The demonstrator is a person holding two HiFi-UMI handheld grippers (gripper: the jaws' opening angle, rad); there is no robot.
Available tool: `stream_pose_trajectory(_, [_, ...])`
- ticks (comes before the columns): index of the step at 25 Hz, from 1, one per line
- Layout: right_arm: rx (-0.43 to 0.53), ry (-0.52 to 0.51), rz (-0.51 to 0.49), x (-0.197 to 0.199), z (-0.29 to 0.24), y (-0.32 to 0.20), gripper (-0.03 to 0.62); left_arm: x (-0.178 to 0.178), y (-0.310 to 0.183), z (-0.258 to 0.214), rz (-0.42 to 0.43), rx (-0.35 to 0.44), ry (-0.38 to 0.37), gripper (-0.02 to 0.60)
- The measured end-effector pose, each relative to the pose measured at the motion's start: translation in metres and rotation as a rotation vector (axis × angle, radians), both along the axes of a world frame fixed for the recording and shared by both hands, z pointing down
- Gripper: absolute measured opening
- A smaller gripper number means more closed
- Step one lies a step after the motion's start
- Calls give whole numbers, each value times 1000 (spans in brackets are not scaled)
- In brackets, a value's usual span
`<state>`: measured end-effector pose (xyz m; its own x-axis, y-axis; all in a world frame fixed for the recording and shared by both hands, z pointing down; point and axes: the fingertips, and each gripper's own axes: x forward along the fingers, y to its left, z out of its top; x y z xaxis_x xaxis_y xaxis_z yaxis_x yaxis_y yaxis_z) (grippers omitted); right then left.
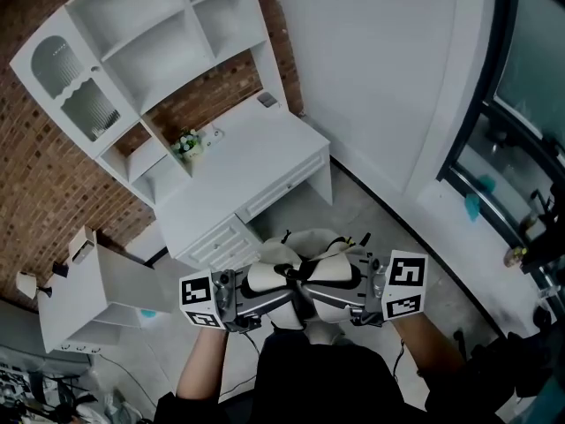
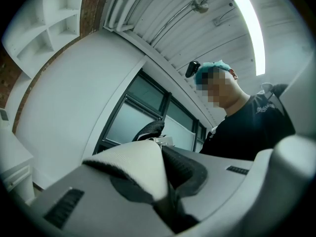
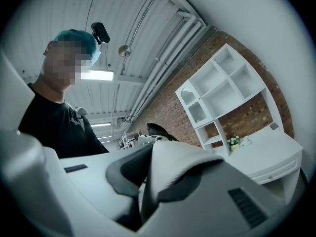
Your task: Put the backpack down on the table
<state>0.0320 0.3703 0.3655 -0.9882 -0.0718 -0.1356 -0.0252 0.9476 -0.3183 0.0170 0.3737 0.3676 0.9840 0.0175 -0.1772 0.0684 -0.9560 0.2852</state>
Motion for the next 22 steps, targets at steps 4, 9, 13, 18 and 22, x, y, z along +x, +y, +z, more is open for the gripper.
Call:
stream_pose_trajectory(4, [1,-6,20,13,4,-10,48,14,-10,5,-10,-15,11,64])
stream_pose_trajectory(9, [-5,-4,47,26,9,-29,48,26,-28,9,17,-25,29,63])
stream_pose_trajectory(13, [-26,-7,80,26,11,-49,48,25,-46,11,51,-31,29,64])
stream_pose_trajectory(18, [-43,6,99,24,11,-81,48,23,-78,13,78,-33,35,64])
stream_pose_trajectory(22, [-42,14,118,17,12,-112,48,17,-109,13,101,-28,34,63])
